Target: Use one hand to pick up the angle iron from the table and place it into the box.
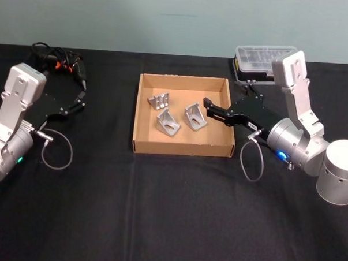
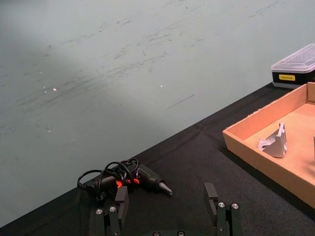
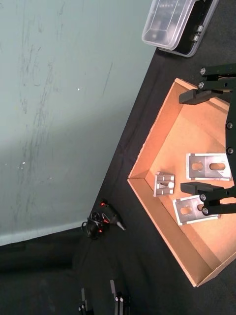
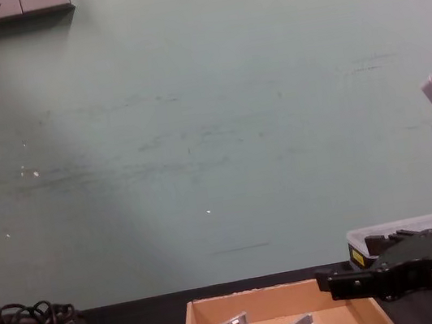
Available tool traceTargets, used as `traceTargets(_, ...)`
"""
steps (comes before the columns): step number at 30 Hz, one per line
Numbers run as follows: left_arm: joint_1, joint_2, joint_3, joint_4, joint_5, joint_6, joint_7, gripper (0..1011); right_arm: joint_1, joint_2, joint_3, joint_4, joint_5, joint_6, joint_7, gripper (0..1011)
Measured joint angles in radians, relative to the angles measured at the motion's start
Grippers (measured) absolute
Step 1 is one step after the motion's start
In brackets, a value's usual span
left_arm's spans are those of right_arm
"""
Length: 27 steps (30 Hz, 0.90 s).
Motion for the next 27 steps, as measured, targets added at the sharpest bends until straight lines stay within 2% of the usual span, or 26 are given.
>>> traceTargets(27, 0.000, 0.000, 0.000, 0.000, 0.000, 0.000, 0.000, 1000, 0.002, 0.000, -0.002, 0.000, 0.001, -0.004, 0.001, 1004)
